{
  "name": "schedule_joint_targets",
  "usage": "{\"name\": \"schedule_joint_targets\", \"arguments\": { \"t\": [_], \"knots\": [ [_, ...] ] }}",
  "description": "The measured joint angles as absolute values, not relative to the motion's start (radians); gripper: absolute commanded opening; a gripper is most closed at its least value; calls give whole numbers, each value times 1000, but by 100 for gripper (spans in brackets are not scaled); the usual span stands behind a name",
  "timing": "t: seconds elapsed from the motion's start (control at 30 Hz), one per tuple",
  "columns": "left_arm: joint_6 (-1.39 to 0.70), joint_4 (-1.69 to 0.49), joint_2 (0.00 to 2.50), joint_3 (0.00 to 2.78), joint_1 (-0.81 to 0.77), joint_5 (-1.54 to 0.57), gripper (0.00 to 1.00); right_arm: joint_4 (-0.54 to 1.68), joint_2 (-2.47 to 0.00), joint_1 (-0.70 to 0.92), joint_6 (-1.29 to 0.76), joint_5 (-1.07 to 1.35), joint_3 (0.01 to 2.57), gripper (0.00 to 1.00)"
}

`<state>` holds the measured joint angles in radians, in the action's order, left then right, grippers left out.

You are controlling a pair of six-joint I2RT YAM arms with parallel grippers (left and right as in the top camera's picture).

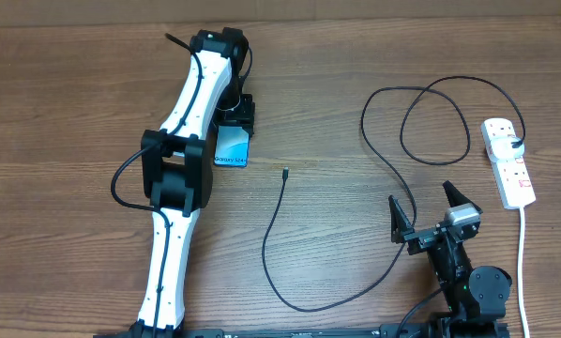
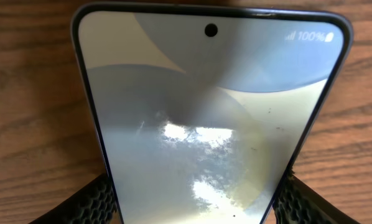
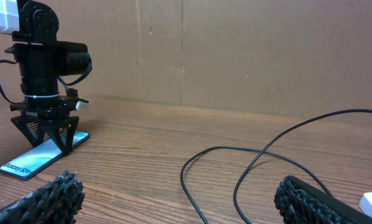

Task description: Plug charger to phone and switch on socket

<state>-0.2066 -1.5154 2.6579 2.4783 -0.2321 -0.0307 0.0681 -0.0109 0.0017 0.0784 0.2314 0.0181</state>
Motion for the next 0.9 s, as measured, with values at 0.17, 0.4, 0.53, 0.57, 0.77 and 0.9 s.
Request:
{"name": "schedule_joint_targets", "arguments": {
  "t": [0.17, 0.4, 0.53, 0.57, 0.77, 0.9],
  "knots": [
    [-207, -1529, 2622, 2463, -226, -54, 61, 68, -11, 2, 78, 231, 18, 100],
    [-207, -1551, 2492, 2462, -227, -88, 63, 68, -11, 2, 78, 231, 18, 100],
    [-203, -1575, 2430, 2462, -226, -152, 64, 68, -11, 1, 78, 231, 18, 100],
    [-202, -1583, 2423, 2462, -227, -173, 64, 68, -11, 2, 78, 231, 18, 100],
    [-164, -1626, 2412, 2461, -227, -330, 64, 68, -11, 1, 78, 232, 18, 100],
    [-150, -1632, 2412, 2461, -227, -382, 64, 63, -11, 2, 76, 231, 18, 100]
  ]
}}
